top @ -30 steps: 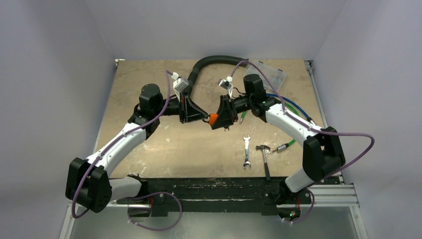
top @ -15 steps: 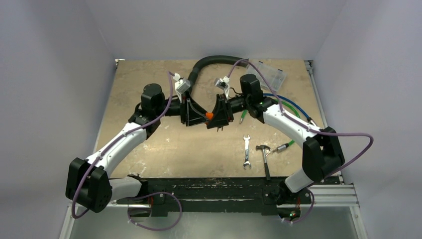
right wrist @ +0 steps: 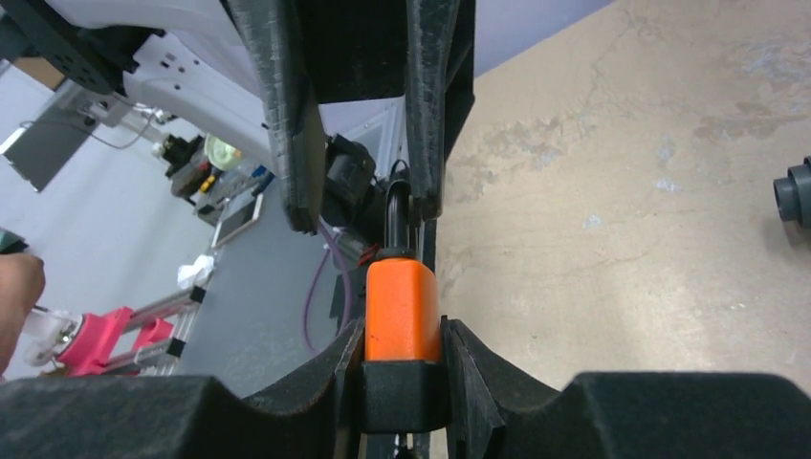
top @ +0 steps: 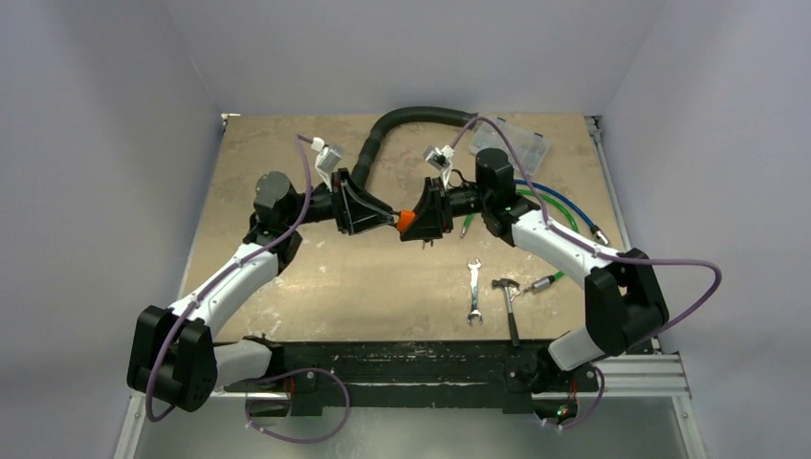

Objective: Lock with the key
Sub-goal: Lock the lock.

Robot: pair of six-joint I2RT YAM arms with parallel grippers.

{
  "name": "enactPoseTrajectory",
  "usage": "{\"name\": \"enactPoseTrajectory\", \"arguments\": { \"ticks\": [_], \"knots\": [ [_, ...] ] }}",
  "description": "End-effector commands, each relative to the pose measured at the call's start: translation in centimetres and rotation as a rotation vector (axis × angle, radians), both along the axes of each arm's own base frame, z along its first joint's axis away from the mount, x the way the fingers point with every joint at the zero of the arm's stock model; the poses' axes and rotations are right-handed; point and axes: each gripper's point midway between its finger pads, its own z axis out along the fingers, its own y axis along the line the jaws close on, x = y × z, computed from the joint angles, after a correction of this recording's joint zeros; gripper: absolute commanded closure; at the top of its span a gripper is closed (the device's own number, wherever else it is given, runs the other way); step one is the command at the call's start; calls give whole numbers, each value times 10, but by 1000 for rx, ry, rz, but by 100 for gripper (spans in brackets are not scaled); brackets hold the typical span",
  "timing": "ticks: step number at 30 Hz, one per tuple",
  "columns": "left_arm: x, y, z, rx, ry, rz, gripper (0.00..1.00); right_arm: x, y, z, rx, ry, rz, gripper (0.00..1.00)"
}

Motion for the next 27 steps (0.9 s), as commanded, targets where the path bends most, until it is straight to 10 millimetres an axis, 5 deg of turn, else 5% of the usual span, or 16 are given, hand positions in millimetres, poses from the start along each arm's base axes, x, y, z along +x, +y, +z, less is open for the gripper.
{"name": "enactPoseTrajectory", "arguments": {
  "ticks": [1,4,11,16,18,19,21,27],
  "knots": [
    [-4,2,28,-85,-64,3,66,-4,2,55,175,-83,-16,100],
    [-1,2,29,-93,-58,14,81,-11,1,65,222,-27,10,100],
    [1,1,23,-72,-46,21,83,-14,1,63,230,-13,24,100],
    [-3,1,27,-82,-57,2,100,-13,2,58,212,-12,24,98],
    [-6,0,27,-82,-58,-17,100,-15,1,56,199,-12,41,71],
    [-7,1,27,-77,-57,-24,100,-15,-1,55,192,-13,44,48],
    [-8,1,24,-50,-68,-29,100,-6,-7,51,155,-27,14,27],
    [-11,2,10,30,-56,-48,100,20,-31,29,-84,-257,-66,22]
  ]
}}
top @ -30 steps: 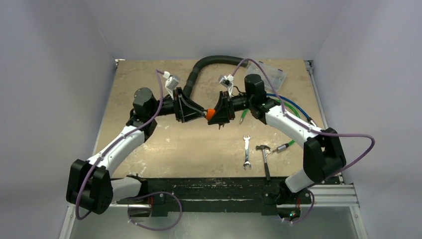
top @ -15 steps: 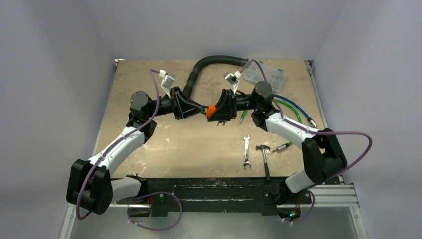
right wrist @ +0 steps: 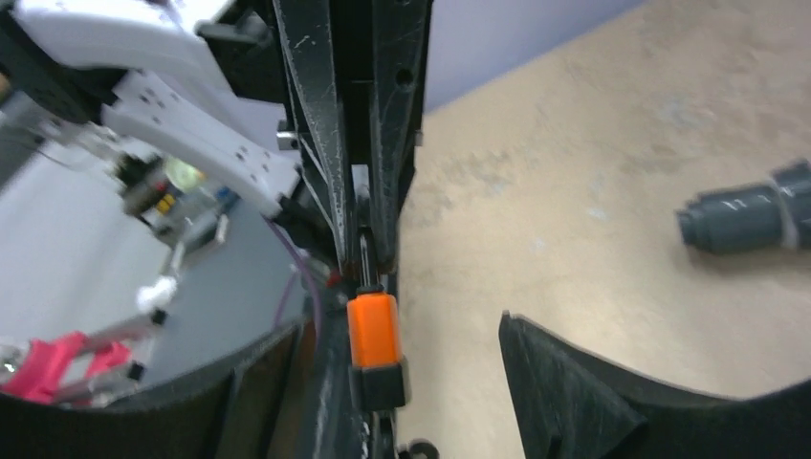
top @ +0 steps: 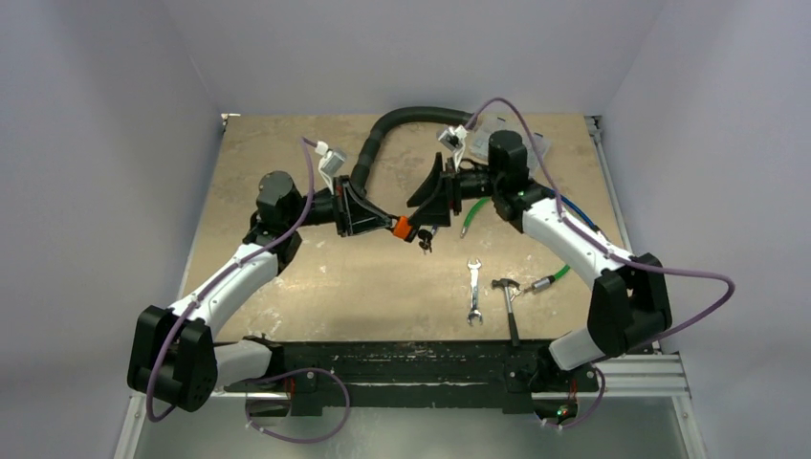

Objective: Lock with the key
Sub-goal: Lock the lock.

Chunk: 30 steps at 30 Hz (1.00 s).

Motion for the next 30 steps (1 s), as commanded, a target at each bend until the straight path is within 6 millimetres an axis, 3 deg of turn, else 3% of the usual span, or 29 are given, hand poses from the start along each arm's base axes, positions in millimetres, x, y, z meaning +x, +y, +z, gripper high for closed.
{"name": "enactPoseTrajectory", "arguments": {
  "ticks": [1,4,13,15,21,28,30],
  "knots": [
    [-9,-1,16,30,-106,-54,100,3,-23,-5,-184,-239,-3,23],
    [-14,-6,12,71,-130,-100,100,-2,-27,-19,-236,-211,33,26],
    [-6,-9,21,53,-143,-81,100,-33,-19,-14,-144,-153,122,23],
    [-6,-11,21,51,-146,-89,100,-36,-15,-13,-143,-162,127,26],
    [-10,-16,21,42,-136,-116,100,-32,-9,-8,-129,-178,90,54],
    [8,-14,29,31,-97,-15,100,-30,-6,-8,-127,-192,57,100],
    [20,-11,31,28,-78,45,100,-25,-5,-7,-126,-201,29,100]
  ]
}}
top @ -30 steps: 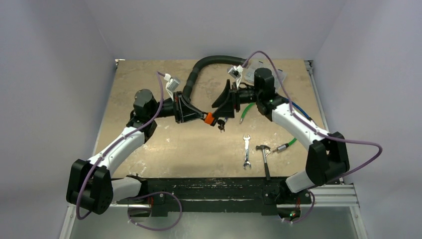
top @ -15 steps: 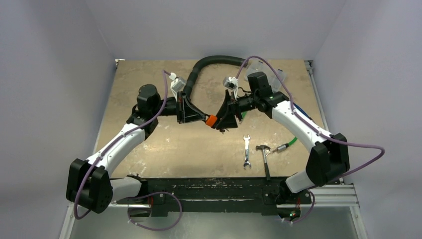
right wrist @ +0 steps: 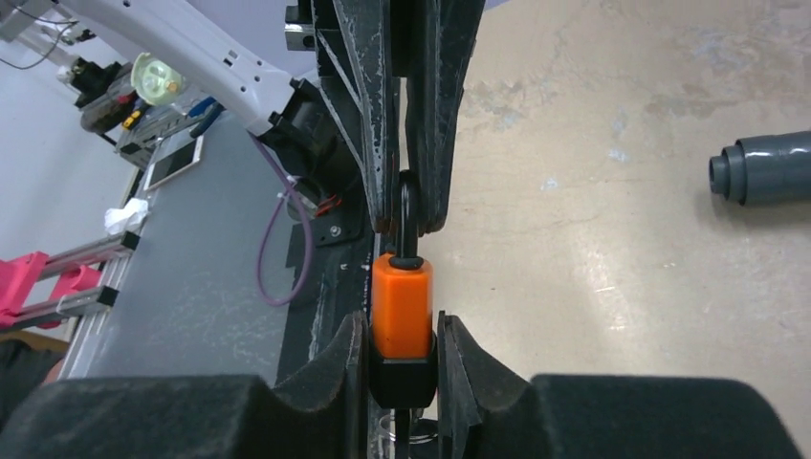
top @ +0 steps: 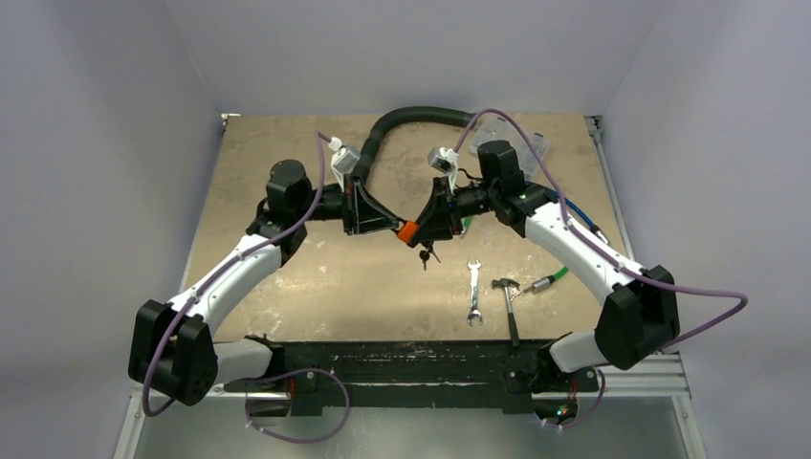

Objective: Lock with the key
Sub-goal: Lock the lock.

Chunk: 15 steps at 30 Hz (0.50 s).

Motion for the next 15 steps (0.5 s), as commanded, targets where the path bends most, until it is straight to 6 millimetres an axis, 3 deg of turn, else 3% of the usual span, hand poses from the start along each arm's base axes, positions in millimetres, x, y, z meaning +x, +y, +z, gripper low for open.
{"name": "enactPoseTrajectory", "arguments": {
  "ticks": [1,4,7,10,15],
  "knots": [
    [33,4,37,-56,-60,153,100,4,5,20,48,-60,-45,100],
    [49,12,41,-85,-25,232,60,15,7,32,90,-71,-137,100],
    [52,20,50,-140,-29,266,39,24,10,48,147,-76,-193,100],
    [56,26,56,-196,-16,295,30,34,13,57,184,-62,-241,100],
    [56,30,55,-263,35,311,29,52,17,72,246,-21,-323,100]
  ]
}}
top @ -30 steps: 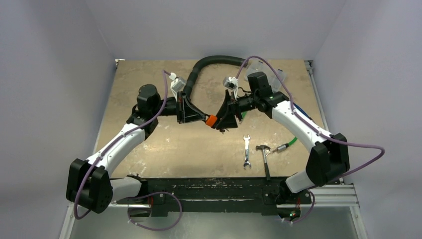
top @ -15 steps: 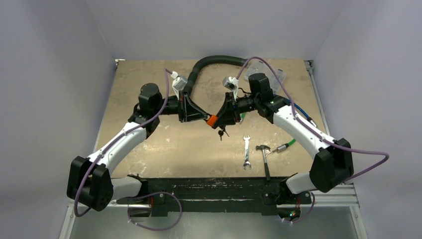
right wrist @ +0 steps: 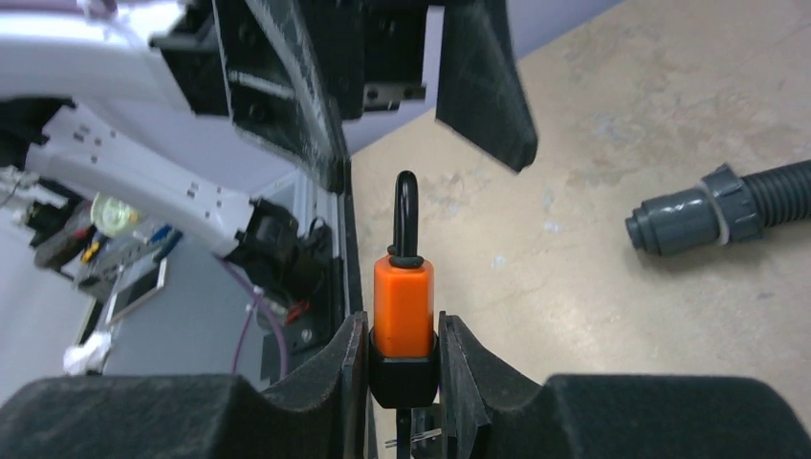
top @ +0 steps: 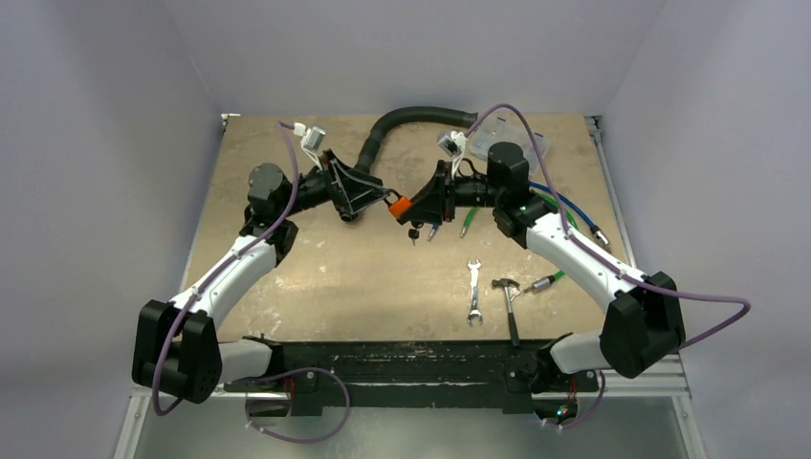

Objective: Lock with the key
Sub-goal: Lock the lock.

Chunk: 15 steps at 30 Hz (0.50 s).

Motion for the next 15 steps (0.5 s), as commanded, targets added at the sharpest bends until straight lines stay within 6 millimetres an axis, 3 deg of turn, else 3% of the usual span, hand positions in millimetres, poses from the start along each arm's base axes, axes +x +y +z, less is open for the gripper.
{"name": "enactPoseTrajectory", "arguments": {
  "ticks": [1,5,9,12,15],
  "knots": [
    [1,5,19,-118,0,33,27,23,5,45,134,-40,-116,100],
    [14,8,18,-127,70,96,16,51,4,40,120,-8,-250,100],
    [59,21,-5,17,250,309,6,82,1,39,66,-48,-403,100],
    [72,30,-5,26,295,405,6,99,0,44,45,-84,-488,100],
    [85,37,-7,36,351,495,10,103,9,47,29,-99,-515,100]
  ]
}}
